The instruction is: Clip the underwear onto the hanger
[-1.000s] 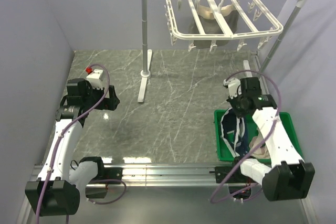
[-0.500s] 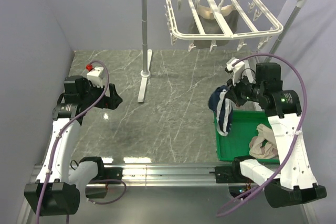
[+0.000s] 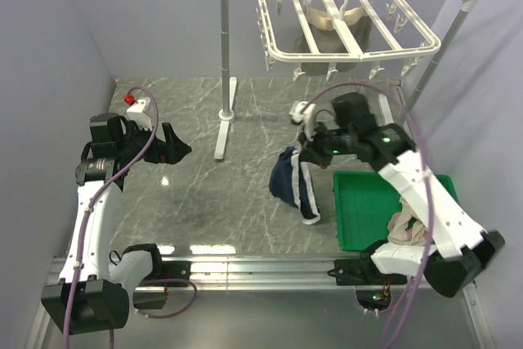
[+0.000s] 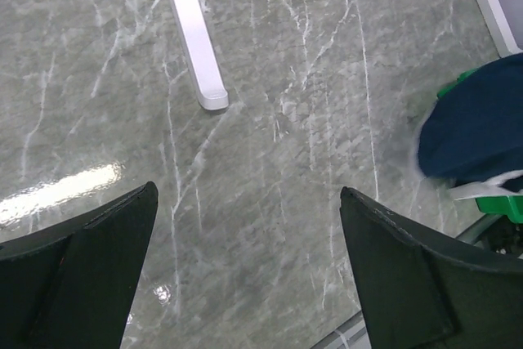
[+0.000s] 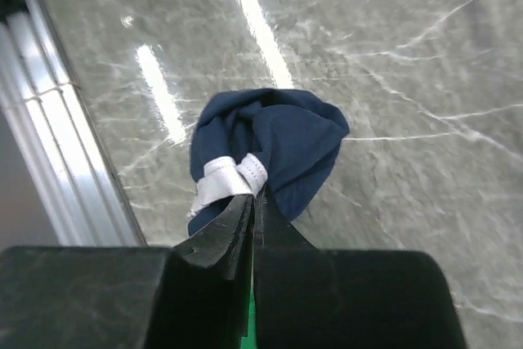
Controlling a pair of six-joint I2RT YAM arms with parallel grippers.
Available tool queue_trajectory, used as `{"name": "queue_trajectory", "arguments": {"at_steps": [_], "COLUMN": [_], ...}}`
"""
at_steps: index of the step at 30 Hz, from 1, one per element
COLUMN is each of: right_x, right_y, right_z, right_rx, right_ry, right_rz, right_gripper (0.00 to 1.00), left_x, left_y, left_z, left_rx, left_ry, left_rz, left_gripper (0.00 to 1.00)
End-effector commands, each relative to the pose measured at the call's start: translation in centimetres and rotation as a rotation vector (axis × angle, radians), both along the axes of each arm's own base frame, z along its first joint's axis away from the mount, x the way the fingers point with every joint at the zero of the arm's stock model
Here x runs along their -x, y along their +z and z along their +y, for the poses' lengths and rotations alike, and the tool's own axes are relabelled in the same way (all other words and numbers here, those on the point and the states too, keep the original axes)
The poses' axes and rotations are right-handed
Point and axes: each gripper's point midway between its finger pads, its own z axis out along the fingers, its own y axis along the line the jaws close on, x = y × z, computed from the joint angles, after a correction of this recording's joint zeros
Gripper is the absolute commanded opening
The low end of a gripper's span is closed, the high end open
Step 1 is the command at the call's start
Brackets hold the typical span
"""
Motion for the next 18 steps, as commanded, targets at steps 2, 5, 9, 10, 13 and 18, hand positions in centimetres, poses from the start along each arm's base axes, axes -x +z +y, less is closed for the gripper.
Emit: {"name": "queue_trajectory", "arguments": {"at_steps": [2, 5, 9, 10, 13, 18], "right_x": [-2.5, -2.6, -0.3, 0.7, 2.0, 1.7], "right_y": [-3.6, -6.8, -10.1, -10.6, -10.9, -12.5], "right_z": [4.6, 8.4, 11.6, 12.2, 11.6, 7.6], "right_rx": [0.070, 0.161, 0.211, 0.209, 0.185, 0.209], "right_ry": [-0.033, -0.044, 0.017, 0.047, 0.053, -0.035], "right_rz": [-0.030, -0.038, 0.040, 0.066, 0.113, 0.162], "right_gripper": [0.00, 0.07, 0.64, 0.73, 0.84, 0.79], "left_x": [-0.5, -0.6, -0.4, -0.1, 0.6, 2.2], "left_y": [2.5, 2.7, 2.5, 2.4, 1.5, -0.9], "left_z": [-0.5, -0.3, -0.3, -0.3, -0.3, -0.8], "left_rx": [0.045, 0.071, 0.080, 0.074, 0.006, -0.107], "left_ry": [-0.034, -0.040, -0.072, -0.084, -0.136, -0.293], "left_rz": [-0.046, -0.046, -0.055, -0.053, -0.087, -0.127], "left_gripper": [0.99, 0.99, 1.00, 0.99, 0.99, 0.99]}}
